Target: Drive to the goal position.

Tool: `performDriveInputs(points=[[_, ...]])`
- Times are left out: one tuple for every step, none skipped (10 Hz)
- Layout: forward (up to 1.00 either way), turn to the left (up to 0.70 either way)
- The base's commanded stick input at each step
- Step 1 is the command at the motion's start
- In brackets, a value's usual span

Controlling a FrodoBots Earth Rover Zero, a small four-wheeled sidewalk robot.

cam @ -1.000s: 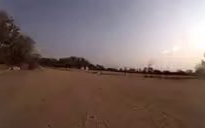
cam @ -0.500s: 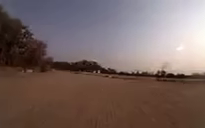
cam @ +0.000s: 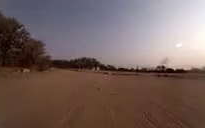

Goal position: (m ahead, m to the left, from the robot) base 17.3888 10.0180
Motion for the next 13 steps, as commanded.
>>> performDriveInputs(points=[[0.70,0.00],[0.70,0.00],[0.70,0.00],[0.70,0.00],[0.70,0.00],[0.70,0.00],[0.70,0.00],[0.70,0.00],[0.70,-0.01],[0.70,-0.18],[0.70,-0.35],[0.70,-0.19],[0.70,-0.04]])
